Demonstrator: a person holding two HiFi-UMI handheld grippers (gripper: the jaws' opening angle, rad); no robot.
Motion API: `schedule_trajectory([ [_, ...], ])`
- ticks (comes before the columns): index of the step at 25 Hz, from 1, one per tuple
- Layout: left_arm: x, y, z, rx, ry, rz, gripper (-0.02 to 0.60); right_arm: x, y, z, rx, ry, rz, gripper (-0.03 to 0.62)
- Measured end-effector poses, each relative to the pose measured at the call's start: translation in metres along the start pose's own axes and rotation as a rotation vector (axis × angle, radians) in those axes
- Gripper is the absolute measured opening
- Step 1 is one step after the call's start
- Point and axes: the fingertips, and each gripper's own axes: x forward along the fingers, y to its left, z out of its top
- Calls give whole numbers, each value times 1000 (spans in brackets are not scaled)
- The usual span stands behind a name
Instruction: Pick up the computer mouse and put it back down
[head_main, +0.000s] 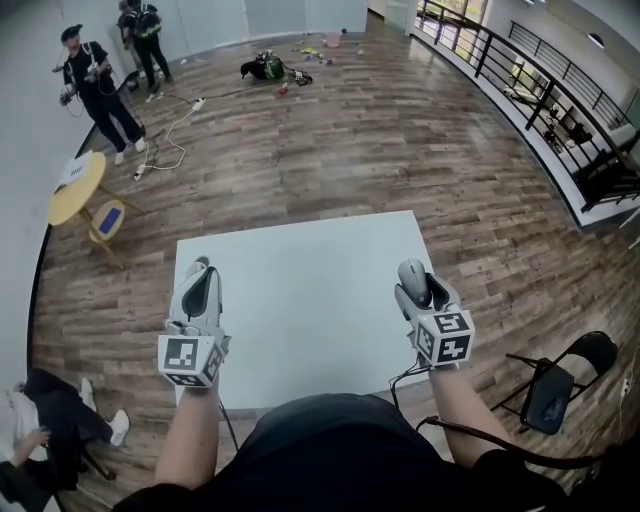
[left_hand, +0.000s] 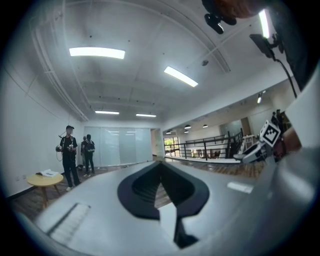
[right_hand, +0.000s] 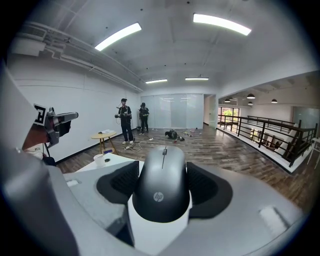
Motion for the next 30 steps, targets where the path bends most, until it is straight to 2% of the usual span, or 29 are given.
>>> schedule_trajectory([
  [13,1,-10,4,16,25,1,-18,4,-8,-4,-1,12,0,301],
  [30,11,-4,-29,-14,105,2,-18,5,-8,-32,45,67,-23,301],
])
